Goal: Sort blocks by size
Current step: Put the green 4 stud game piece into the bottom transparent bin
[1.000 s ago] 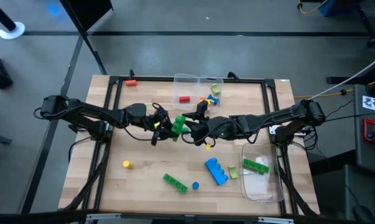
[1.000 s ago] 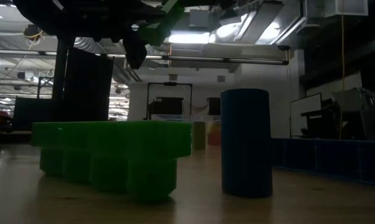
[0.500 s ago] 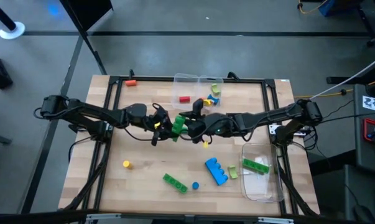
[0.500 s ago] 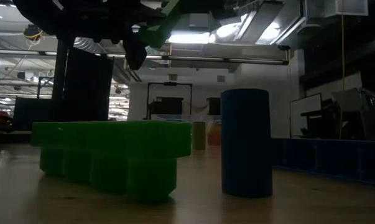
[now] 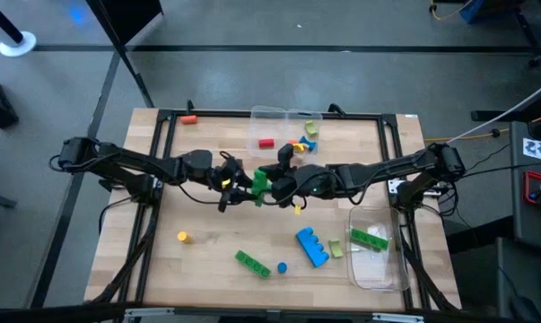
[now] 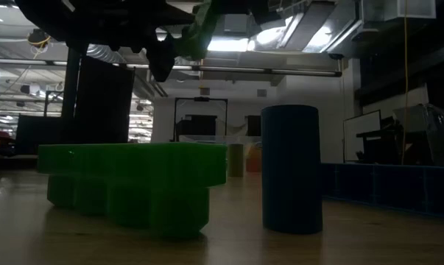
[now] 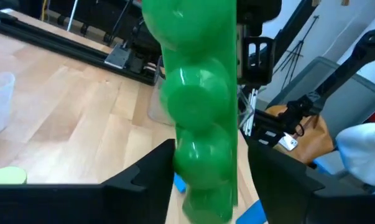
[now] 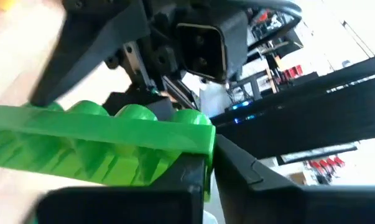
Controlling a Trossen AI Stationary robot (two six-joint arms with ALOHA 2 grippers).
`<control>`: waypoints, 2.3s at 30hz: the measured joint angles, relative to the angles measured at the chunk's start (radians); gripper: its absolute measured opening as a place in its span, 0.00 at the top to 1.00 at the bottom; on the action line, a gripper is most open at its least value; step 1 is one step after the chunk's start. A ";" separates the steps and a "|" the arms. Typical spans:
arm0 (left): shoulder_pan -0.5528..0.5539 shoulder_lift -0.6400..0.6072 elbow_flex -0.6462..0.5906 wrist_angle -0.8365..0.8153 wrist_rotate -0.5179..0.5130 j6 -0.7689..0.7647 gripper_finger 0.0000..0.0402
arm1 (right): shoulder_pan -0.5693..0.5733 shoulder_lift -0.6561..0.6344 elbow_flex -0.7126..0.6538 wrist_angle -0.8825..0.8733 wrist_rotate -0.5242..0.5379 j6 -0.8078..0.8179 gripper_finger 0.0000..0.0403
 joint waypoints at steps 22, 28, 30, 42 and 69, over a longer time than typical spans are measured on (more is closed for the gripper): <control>0.027 -0.001 0.000 -0.178 -0.026 0.110 0.45 | 0.000 -0.167 0.000 -0.831 -0.102 0.680 0.95; 0.027 -0.001 0.000 -0.194 -0.039 0.158 0.45 | 0.000 -0.253 0.000 -1.027 -0.386 0.949 0.98; 0.027 -0.001 0.000 -0.193 -0.039 0.163 0.45 | 0.000 -0.275 0.000 -1.102 -0.472 1.029 0.97; 0.027 -0.001 0.000 -0.194 -0.039 0.157 0.45 | 0.170 -0.278 -0.072 -1.430 -0.603 1.366 0.95; -0.141 0.000 0.000 -0.192 -0.088 0.292 0.45 | 0.281 -0.278 -0.195 -1.414 -0.629 1.515 0.92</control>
